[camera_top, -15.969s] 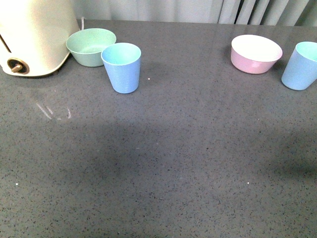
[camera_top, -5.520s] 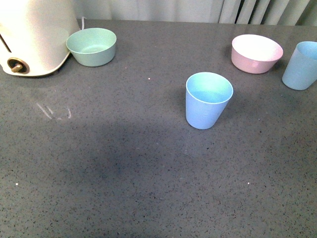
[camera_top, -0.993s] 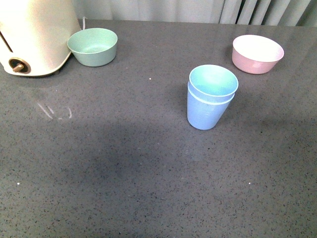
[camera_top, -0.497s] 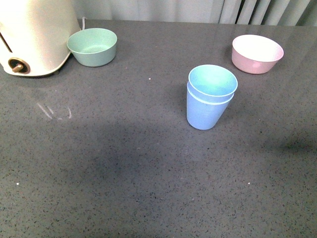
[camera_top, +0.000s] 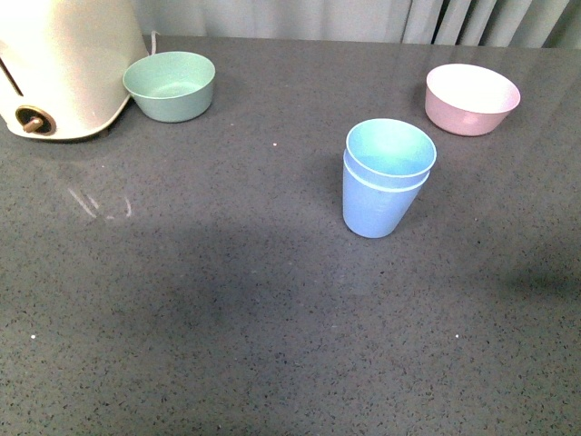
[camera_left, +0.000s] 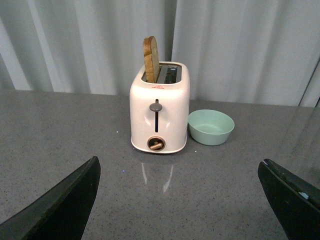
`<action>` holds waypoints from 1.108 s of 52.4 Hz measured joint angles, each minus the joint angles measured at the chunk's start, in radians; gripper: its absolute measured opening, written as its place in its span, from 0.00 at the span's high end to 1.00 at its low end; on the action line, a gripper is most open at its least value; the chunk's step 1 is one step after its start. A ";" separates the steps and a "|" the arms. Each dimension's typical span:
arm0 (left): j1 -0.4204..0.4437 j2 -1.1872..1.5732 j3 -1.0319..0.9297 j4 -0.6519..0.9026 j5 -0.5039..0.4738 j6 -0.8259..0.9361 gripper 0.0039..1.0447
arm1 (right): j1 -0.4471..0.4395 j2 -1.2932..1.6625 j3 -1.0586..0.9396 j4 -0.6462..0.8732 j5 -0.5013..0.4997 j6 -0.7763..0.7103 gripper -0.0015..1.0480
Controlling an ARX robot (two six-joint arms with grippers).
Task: Stack blue cups with both arms
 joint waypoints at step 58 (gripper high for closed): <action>0.000 0.000 0.000 0.000 0.000 0.000 0.08 | 0.000 -0.381 0.000 -0.383 0.000 0.000 0.91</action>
